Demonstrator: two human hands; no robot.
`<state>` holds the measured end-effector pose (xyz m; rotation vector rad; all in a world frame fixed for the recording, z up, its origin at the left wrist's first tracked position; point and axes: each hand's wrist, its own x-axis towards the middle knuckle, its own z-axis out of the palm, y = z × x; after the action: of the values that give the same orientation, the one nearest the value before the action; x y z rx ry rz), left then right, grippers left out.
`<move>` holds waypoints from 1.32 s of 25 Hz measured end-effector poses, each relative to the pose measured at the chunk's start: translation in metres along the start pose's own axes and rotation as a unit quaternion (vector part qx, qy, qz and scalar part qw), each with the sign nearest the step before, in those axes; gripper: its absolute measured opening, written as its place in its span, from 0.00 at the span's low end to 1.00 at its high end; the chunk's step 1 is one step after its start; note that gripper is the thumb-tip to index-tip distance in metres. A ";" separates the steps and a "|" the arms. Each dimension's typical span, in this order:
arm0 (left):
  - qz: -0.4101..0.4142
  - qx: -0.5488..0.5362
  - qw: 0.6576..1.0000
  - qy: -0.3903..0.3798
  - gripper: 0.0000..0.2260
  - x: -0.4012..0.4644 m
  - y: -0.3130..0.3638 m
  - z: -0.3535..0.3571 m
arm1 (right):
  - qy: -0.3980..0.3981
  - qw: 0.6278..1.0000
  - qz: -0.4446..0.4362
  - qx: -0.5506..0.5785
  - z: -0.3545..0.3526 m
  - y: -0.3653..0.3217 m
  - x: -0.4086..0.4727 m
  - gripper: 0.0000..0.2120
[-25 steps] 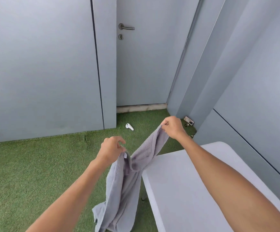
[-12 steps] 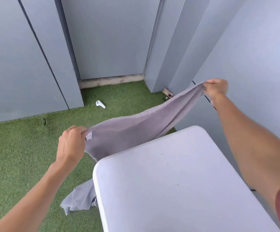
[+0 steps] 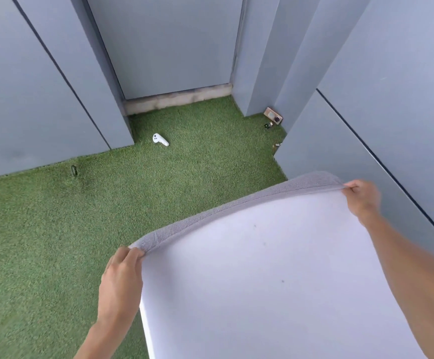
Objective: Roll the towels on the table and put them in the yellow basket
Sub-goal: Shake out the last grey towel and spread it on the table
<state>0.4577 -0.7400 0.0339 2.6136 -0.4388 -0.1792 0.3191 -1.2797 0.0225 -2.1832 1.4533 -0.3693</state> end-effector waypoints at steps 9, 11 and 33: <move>-0.031 -0.025 0.998 0.045 0.05 -0.049 -0.001 0.014 | -0.020 0.999 -0.019 -0.045 -0.031 0.038 -0.044 0.04; -0.037 -0.045 0.997 0.057 0.04 -0.078 0.000 0.017 | -0.012 0.999 -0.005 -0.049 -0.043 0.061 -0.063 0.05; -0.050 -0.170 0.973 0.147 0.14 -0.507 0.032 0.080 | 0.005 0.999 0.029 0.025 -0.214 0.338 -0.311 0.02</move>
<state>-0.0436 -0.6300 0.0036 2.2749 -0.1556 0.0928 -0.1717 -1.1532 0.0357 -2.0995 1.4931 -0.3924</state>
